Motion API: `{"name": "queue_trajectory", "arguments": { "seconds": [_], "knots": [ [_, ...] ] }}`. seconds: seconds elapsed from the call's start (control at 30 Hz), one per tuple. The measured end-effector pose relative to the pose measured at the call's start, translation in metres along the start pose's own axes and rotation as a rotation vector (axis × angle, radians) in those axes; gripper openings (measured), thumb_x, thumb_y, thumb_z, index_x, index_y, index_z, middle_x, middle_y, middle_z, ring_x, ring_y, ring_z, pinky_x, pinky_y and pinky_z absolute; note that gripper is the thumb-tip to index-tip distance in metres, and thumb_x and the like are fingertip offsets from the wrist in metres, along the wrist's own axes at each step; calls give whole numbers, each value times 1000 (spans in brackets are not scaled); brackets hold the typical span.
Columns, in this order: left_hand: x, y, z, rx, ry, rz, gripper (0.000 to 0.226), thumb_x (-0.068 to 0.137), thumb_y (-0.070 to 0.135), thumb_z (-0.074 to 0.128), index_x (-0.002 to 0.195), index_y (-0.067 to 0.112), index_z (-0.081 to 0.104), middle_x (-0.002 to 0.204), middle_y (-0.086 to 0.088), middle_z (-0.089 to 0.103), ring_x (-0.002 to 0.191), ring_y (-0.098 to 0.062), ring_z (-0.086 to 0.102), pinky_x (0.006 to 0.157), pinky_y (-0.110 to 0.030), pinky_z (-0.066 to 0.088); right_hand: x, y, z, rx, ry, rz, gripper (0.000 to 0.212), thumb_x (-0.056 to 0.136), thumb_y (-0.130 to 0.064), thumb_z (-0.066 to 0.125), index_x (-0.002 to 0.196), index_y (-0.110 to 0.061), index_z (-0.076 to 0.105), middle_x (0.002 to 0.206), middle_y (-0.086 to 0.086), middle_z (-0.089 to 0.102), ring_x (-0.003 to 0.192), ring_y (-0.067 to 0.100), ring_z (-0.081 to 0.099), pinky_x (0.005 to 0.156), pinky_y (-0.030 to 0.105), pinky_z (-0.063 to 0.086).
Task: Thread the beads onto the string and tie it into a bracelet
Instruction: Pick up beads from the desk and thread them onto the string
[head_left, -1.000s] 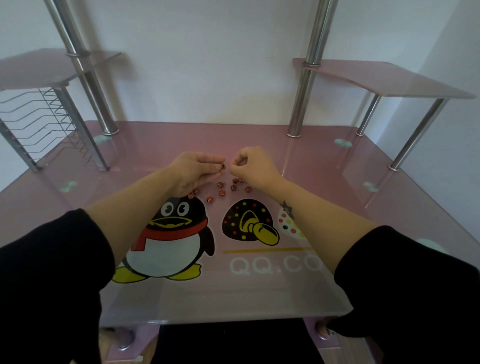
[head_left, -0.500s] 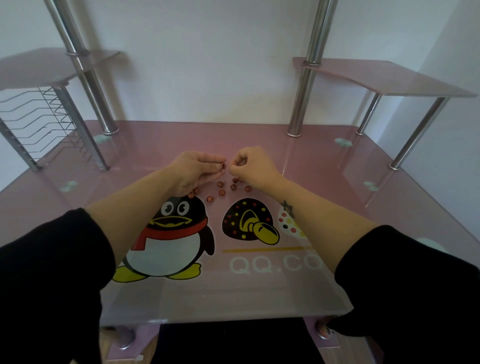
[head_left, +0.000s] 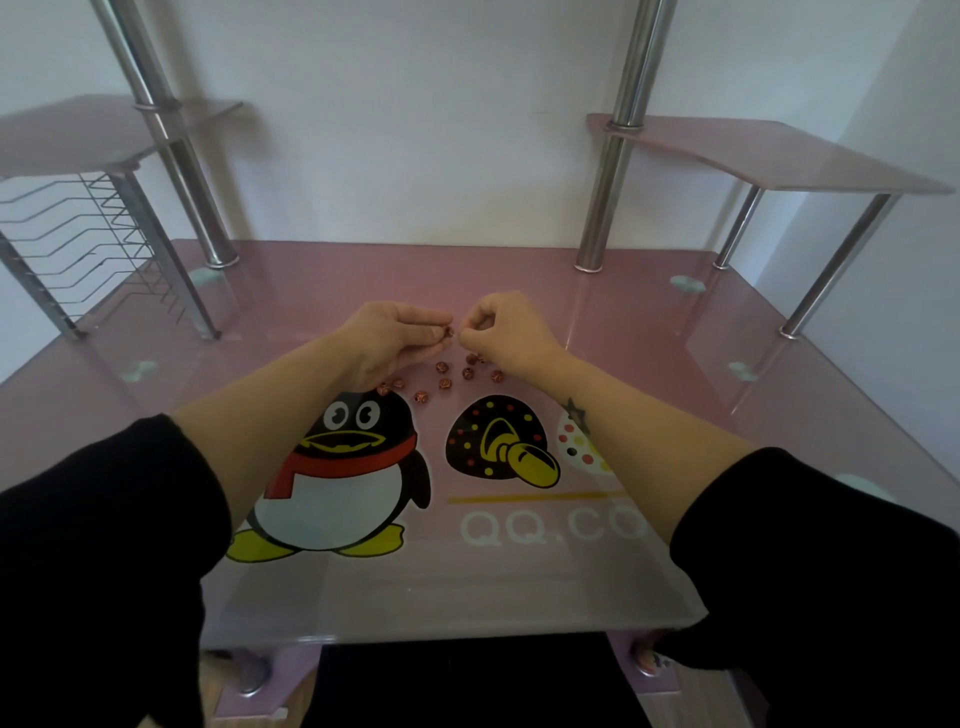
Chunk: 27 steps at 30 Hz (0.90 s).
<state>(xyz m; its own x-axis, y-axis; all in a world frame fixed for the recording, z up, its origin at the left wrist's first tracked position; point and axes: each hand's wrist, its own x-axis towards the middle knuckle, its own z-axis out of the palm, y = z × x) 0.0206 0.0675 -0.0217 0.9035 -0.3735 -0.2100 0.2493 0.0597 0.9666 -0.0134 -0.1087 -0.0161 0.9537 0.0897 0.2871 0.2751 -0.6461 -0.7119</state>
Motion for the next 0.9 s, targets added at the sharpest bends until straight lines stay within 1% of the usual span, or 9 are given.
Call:
{"name": "queue_trajectory", "arguments": {
  "seconds": [0.13, 0.23, 0.4, 0.5, 0.6, 0.63, 0.7, 0.8, 0.9],
  "knots": [
    [-1, 1, 0, 15, -1, -9, 24, 88, -10, 56, 105, 2, 68, 105, -15, 71, 96, -19, 70, 76, -22, 58, 0, -1, 0, -25, 5, 16, 8, 78, -10, 66, 71, -7, 68, 58, -9, 62, 45, -5, 54, 53, 24, 52],
    [-1, 2, 0, 26, 3, -12, 25, 87, -10, 57, 105, 3, 68, 105, -14, 71, 97, -20, 70, 77, -23, 58, 0, -3, 0, -12, 13, 30, 10, 80, -11, 66, 70, -13, 66, 59, -9, 62, 47, -2, 55, 56, 27, 54],
    [-3, 3, 0, 33, -5, -13, 25, 84, -9, 61, 101, 7, 70, 96, -10, 74, 93, -17, 72, 73, -21, 58, -1, -6, 1, -2, 6, 34, 12, 83, -13, 66, 72, -15, 68, 63, -9, 63, 57, 6, 60, 62, 32, 56],
    [-4, 3, 0, 24, 10, -13, 25, 83, -9, 63, 102, 6, 68, 95, -10, 74, 91, -16, 72, 72, -21, 58, -1, -6, 0, 29, -8, 45, 14, 84, -15, 69, 72, -20, 67, 63, -10, 64, 56, 3, 59, 58, 23, 54],
    [-5, 4, 1, -1, 29, -20, 24, 81, -8, 66, 102, 4, 65, 93, -12, 74, 90, -18, 72, 71, -21, 58, -1, -6, -1, 80, -15, 61, 1, 82, -14, 73, 83, -14, 72, 66, -9, 65, 56, -2, 59, 52, 10, 48],
    [-6, 5, 2, -6, 28, -20, 24, 80, -7, 68, 101, 3, 65, 91, -12, 73, 89, -18, 73, 70, -21, 58, -1, -6, -1, 84, -16, 58, 6, 82, -13, 73, 88, -11, 72, 68, -8, 65, 58, -1, 60, 52, 8, 47],
    [-8, 6, 3, -10, 27, -21, 22, 78, -6, 70, 98, 1, 65, 89, -12, 74, 88, -19, 73, 68, -20, 57, -1, -7, 0, 84, -32, 51, 13, 81, -11, 74, 94, -8, 72, 73, -3, 69, 62, 1, 62, 55, 8, 49],
    [-10, 8, 5, -13, 41, -27, 23, 75, -1, 73, 96, -1, 66, 90, -14, 75, 88, -20, 73, 65, -19, 57, 0, -8, 0, 99, -49, 44, 15, 81, -7, 72, 96, -7, 72, 79, 7, 73, 61, 4, 64, 59, 14, 54],
    [-11, 9, 7, -7, 74, -33, 26, 67, 6, 77, 91, 0, 66, 86, -14, 75, 85, -19, 74, 64, -19, 58, 0, -9, 0, 121, -61, 32, 17, 81, -2, 70, 97, -6, 73, 71, 3, 70, 55, -1, 62, 56, 13, 53]
  ]
}}
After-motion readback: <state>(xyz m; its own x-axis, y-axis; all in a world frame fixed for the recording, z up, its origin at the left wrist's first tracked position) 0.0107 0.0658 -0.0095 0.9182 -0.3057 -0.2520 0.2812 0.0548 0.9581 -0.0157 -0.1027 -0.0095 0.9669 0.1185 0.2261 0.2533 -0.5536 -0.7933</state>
